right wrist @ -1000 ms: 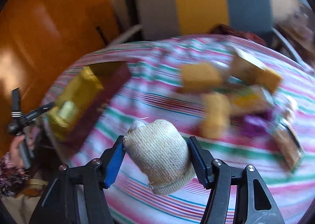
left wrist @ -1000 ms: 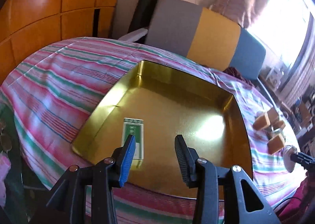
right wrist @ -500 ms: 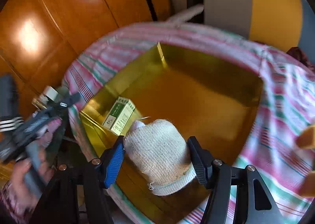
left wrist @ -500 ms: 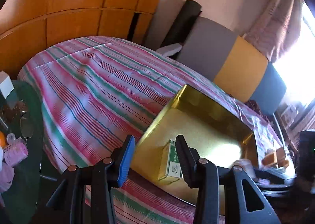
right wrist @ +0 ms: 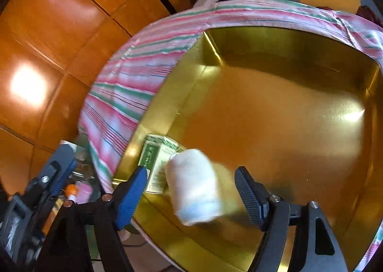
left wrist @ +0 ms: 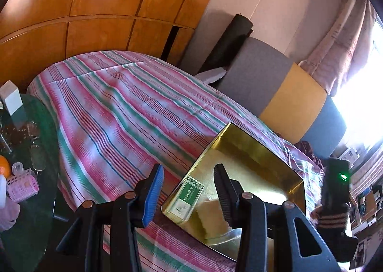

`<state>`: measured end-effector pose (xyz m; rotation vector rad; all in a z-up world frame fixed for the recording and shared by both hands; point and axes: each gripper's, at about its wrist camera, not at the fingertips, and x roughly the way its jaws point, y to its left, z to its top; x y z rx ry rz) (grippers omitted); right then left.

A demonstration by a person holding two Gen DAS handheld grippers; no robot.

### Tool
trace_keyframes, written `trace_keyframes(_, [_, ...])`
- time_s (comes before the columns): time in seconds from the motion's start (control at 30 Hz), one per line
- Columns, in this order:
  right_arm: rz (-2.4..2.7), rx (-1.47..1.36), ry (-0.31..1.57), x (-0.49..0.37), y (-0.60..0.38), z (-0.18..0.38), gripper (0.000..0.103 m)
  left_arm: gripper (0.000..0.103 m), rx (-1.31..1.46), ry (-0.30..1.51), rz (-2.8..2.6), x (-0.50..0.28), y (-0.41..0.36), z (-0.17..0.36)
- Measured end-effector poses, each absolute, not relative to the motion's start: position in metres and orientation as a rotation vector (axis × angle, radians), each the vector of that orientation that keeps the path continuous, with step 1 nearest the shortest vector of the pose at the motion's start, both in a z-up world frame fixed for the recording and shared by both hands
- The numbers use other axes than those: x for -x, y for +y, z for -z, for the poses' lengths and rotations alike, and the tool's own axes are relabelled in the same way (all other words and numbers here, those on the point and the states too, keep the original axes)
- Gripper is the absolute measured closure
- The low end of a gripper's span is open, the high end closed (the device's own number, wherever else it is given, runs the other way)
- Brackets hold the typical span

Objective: Organize objects
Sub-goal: 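Carry the white sock into the gold tray and open the right gripper, then move both tools back toward the pile of items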

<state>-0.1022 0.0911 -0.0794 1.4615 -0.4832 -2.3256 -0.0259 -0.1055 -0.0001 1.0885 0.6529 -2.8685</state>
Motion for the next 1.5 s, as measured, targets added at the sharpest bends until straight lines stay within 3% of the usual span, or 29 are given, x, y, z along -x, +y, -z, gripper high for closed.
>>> trace_keyframes(0.5, [2.63, -1.249, -0.208, 0.046, 0.145, 0.025, 0.021, 0.059, -1.2, 0.531, 2.987, 0.018, -0.059, 0.009])
trace_keyframes(0.87, [2.768, -1.27, -0.082, 0.005, 0.219, 0.015, 0.019, 0.059, -1.332, 0.372, 3.136, -0.001, -0.002, 0.016])
trace_keyframes(1.5, [3.043, -1.643, -0.222, -0.085, 0.458, 0.051, 0.016, 0.059, -1.527, 0.076, 3.418, -0.052, 0.093, 0.014])
